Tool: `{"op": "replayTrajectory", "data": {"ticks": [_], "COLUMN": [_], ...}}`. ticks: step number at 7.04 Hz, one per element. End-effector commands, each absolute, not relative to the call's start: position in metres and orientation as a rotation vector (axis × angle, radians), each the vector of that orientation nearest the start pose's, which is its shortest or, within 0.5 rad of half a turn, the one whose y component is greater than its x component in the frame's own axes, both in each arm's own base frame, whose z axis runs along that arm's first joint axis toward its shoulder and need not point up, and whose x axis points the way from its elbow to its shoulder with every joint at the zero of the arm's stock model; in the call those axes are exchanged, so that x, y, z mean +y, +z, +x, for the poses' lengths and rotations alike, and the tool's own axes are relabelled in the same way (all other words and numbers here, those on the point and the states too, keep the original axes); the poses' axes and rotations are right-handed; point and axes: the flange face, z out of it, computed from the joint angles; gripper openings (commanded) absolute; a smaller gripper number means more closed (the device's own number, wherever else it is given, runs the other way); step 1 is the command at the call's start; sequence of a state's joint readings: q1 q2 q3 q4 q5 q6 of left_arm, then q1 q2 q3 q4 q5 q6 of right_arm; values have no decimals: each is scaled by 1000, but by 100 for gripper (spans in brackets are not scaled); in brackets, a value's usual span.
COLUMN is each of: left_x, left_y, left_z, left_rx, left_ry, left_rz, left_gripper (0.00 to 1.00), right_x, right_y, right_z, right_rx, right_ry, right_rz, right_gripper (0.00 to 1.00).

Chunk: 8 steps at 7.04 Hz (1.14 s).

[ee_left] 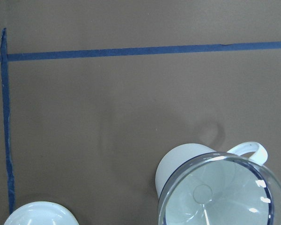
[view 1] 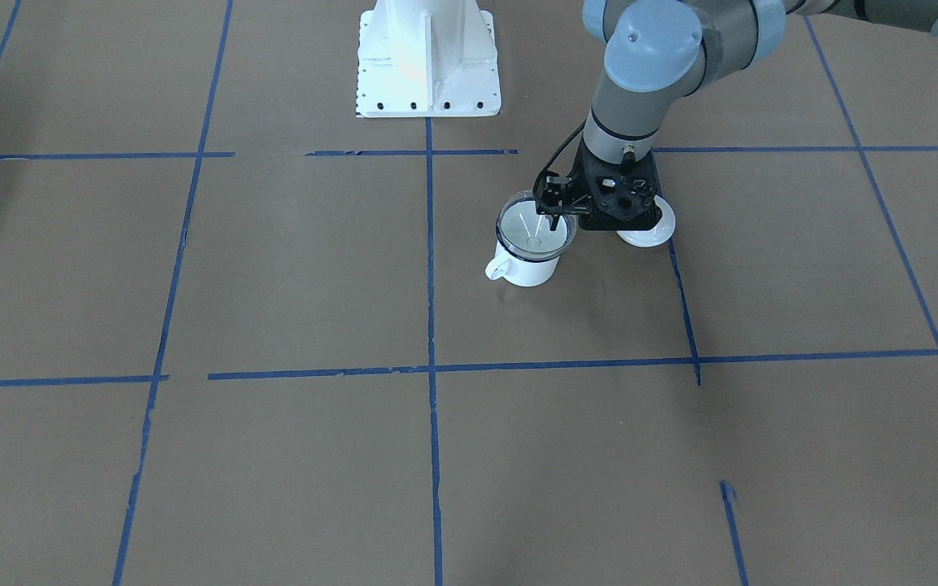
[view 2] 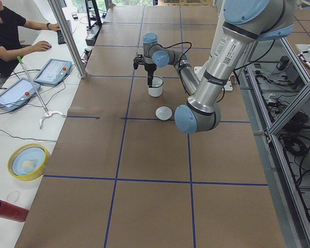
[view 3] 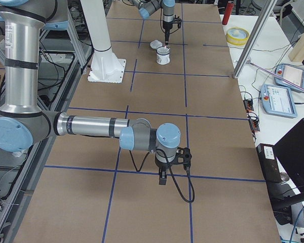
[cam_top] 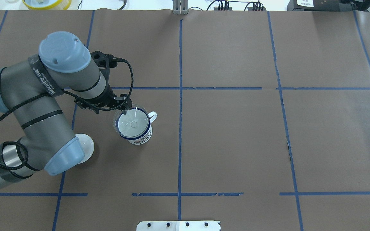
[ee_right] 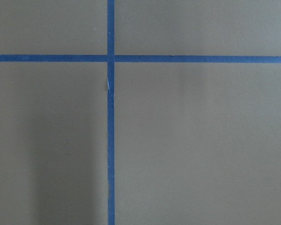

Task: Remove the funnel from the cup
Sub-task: 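Reach the left gripper down to the clear glass funnel in the mug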

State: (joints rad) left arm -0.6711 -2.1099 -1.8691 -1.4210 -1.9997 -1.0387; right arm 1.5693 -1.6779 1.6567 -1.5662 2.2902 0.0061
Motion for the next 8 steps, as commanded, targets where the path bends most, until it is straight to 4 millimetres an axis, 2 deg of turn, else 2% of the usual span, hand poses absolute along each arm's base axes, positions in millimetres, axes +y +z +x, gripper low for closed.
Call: {"op": "replayTrajectory", "data": {"ticks": [1,4,8], "left_x": [-450,-441,-438], "left_y": [246,249,250], "left_z": [431,441,447], "left_rx": [782,781,791], "left_ry": [20,40,52], "left_rz": [39,27,31], "left_gripper": [71,57,24], "right_x": [-445,-445,-446], "right_y": [670,670,669], "right_z": [67,67,67], "right_rx": [-719,-719,-719], "right_ry": [10,10,10], "right_rz": [-19,-19,-17], "right_gripper": [100,100,100]}}
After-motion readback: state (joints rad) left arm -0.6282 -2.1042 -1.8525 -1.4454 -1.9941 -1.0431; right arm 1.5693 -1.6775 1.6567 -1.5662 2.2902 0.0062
